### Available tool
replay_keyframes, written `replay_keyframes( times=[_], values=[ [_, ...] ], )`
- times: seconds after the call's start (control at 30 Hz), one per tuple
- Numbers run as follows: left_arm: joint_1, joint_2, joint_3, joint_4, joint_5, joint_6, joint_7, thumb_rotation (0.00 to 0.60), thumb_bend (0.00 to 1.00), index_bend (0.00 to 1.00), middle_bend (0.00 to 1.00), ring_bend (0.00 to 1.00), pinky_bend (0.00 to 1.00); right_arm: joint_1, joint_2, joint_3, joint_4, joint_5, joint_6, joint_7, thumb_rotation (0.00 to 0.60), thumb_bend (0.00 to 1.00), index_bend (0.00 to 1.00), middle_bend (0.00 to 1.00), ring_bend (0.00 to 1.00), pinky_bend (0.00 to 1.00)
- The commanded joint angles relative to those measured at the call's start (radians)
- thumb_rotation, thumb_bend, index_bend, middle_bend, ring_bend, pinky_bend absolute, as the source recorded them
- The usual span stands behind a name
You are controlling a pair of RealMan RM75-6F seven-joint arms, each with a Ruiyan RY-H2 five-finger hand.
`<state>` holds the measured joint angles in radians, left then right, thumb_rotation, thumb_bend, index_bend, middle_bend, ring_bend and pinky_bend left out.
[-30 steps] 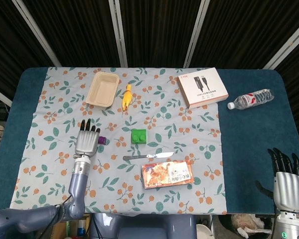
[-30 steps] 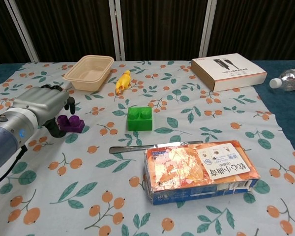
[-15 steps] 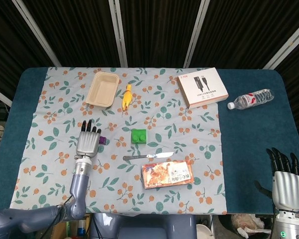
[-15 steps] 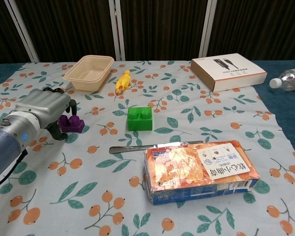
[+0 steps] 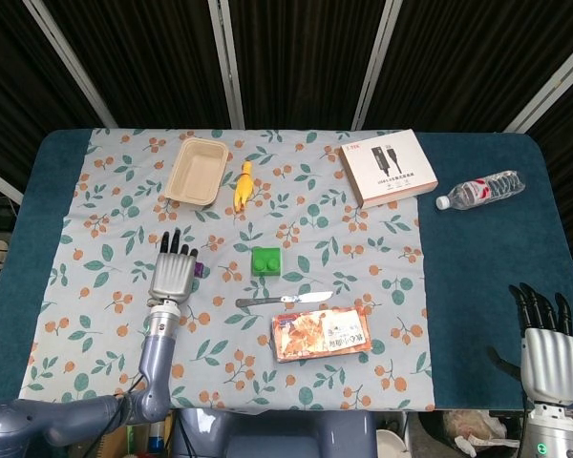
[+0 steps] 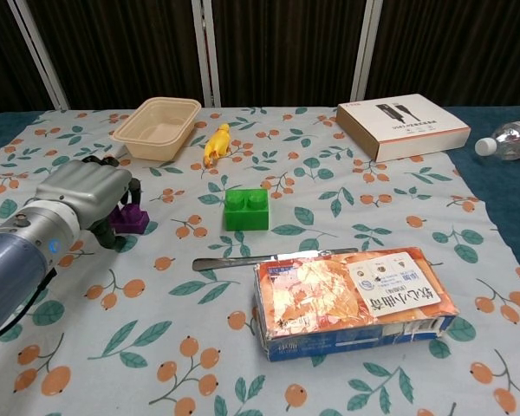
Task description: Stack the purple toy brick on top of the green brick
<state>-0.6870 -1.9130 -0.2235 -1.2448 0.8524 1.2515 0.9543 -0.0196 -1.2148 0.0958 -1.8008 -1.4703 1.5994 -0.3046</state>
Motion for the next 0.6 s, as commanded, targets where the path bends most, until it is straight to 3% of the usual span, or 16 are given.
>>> replay_keyframes(
  times=[0.03, 0.6],
  values=[
    [0.001, -0.003, 0.000, 0.003, 0.003, 0.006, 0.001, 0.600, 0.33, 0.37, 0.33, 0.05, 0.00, 0.000, -0.001, 0.000, 0.000, 0.000, 0.000, 0.000, 0.600, 0.15, 0.14, 0.14, 0.15, 0.01],
    [-0.005, -0.043, -0.004, 0.062, 0.019, 0.004, 0.001, 0.600, 0.37, 0.38, 0.35, 0.06, 0.00, 0.007, -0.004, -0.001, 0.005, 0.010, -0.012, -0.004, 0.600, 0.15, 0.14, 0.14, 0.15, 0.01]
  ],
)
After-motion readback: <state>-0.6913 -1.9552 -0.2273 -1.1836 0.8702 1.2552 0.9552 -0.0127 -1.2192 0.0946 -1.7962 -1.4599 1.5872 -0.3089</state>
